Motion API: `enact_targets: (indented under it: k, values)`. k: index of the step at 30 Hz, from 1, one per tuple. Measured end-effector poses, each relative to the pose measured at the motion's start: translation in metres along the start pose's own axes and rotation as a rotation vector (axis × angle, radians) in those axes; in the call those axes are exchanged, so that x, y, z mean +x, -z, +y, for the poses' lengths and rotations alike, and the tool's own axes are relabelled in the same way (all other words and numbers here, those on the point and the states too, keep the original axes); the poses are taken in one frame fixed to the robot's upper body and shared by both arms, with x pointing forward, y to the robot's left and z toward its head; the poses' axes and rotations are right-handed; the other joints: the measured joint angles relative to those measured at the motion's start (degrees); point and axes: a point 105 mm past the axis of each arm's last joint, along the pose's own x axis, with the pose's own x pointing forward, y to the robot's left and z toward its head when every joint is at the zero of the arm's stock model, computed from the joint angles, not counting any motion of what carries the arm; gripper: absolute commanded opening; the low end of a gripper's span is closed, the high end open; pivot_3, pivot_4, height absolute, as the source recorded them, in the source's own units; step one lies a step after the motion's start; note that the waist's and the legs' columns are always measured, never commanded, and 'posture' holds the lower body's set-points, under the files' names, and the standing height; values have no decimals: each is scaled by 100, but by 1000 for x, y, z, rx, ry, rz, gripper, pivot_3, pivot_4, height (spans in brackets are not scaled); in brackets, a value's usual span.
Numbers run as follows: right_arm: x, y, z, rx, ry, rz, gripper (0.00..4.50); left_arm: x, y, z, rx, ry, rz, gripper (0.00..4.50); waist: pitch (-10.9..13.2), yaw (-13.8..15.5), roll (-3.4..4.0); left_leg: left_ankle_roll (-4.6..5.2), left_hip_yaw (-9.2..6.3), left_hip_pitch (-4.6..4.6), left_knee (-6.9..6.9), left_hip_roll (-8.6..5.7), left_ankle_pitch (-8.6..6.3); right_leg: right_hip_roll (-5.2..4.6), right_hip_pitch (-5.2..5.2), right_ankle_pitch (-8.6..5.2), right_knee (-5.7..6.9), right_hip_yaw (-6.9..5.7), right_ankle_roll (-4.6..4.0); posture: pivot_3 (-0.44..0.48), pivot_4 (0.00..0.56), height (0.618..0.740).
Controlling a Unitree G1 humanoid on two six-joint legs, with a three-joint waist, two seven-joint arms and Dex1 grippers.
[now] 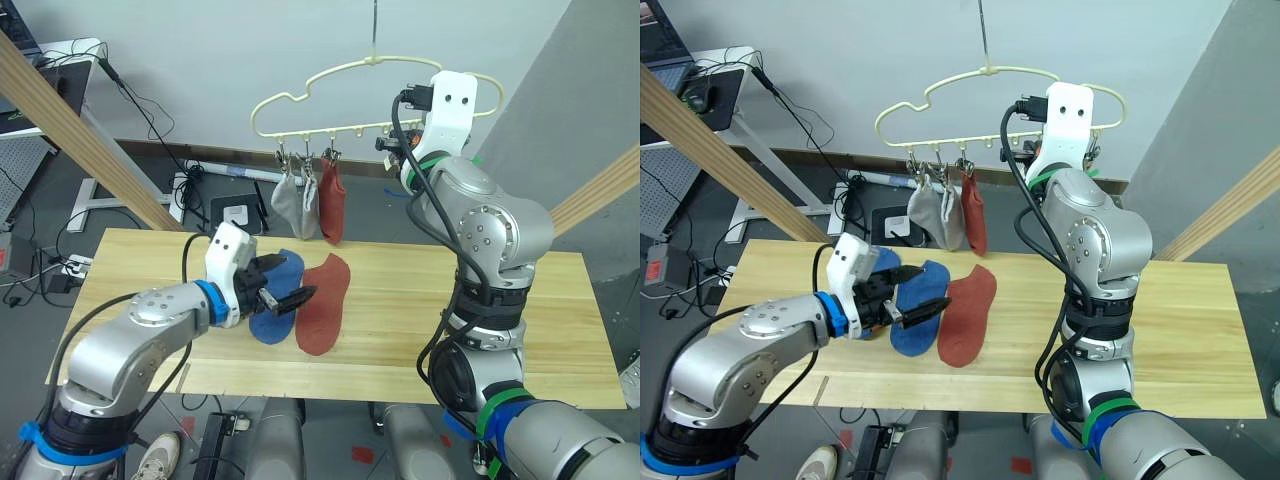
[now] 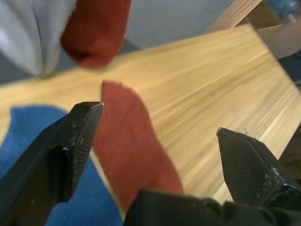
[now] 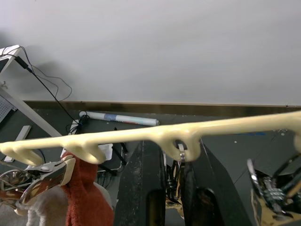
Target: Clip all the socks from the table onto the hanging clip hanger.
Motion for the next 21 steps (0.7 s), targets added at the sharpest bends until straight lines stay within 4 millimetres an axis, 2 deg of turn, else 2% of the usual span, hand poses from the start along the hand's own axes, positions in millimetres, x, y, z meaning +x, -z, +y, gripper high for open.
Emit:
enact_targets:
  k: [7,12,21]
  values:
    - [0,0,1,2,-4,0,55,25,12,-2,65,-33,-9,4460,0,4,0,0,0,-1,2,-1,0,-1,1,1,0,-1,-2,38,362,740]
    - [0,0,1,2,-3,0,55,48,12,8,127,-82,-34,4460,0,2,0,0,1,-1,4,-2,0,-1,1,3,2,0,-5,35,361,740]
    - [0,-2,2,2,-4,-5,55,71,21,16,138,-120,-36,4460,-1,-2,0,0,0,-4,6,-1,0,0,0,12,5,-1,-19,21,362,740]
